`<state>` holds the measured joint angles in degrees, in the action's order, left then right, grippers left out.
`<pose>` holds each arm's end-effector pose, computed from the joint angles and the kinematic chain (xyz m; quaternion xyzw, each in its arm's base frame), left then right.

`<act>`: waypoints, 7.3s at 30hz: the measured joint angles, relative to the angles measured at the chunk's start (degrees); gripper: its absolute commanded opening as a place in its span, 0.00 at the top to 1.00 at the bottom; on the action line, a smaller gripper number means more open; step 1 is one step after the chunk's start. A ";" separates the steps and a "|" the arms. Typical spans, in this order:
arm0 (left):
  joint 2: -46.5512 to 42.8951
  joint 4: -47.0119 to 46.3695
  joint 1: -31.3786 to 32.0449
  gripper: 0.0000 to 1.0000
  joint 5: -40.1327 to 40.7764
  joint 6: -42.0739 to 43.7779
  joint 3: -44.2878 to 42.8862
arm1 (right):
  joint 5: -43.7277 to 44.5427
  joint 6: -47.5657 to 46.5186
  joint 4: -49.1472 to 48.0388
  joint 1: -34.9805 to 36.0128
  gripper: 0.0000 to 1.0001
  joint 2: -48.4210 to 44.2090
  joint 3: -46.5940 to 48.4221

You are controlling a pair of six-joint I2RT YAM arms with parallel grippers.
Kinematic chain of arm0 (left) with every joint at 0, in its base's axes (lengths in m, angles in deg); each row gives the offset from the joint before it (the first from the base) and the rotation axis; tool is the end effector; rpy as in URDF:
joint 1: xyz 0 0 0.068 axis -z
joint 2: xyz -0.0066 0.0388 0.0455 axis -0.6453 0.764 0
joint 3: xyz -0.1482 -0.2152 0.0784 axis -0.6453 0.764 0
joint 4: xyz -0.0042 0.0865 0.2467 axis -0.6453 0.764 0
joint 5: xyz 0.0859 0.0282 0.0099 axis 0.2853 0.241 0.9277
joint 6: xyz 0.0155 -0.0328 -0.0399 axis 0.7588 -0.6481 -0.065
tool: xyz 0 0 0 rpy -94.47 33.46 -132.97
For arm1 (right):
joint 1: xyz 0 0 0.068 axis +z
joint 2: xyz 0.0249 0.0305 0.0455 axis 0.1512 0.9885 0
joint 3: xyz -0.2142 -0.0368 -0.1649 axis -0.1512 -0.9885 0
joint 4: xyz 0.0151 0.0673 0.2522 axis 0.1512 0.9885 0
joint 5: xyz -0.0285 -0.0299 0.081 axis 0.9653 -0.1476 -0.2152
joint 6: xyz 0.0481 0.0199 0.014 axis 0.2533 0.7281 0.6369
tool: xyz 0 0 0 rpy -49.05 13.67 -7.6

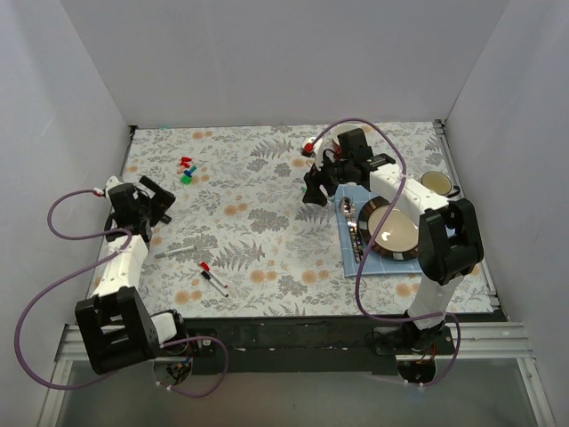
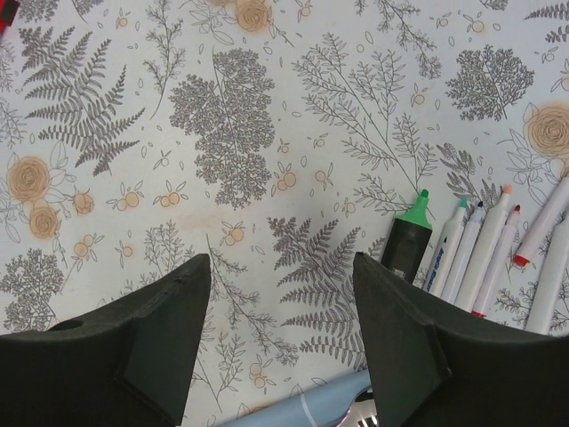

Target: Open the pen caps

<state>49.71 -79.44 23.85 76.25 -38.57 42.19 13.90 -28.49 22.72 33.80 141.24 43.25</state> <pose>0.2425 0.0688 0.2338 -0.6130 0.6372 -0.2480 0.3958 0.3551 0.1892 0.2610 -0.4916 0.7329 0.2731 0.3830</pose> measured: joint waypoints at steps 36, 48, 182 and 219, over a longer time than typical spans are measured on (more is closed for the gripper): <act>45.51 26.29 -0.28 0.39 21.84 -8.83 -37.79 | -3.89 2.62 -1.49 0.63 0.27 -0.96 -0.94; 49.13 28.52 -1.51 0.57 22.88 -8.90 -42.86 | -4.26 2.64 -2.05 0.66 0.27 -0.98 -0.94; 10.67 -71.71 47.39 1.00 -28.24 -9.97 13.05 | -36.83 60.06 -70.36 4.26 0.99 -7.74 -30.08; -0.76 -62.64 26.73 1.00 -25.97 -5.38 -1.95 | -32.44 55.95 -65.83 6.01 0.99 -5.55 -30.58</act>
<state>48.95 -142.08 50.58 50.28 -43.94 40.24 -18.54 27.46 -43.11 39.81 135.69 12.67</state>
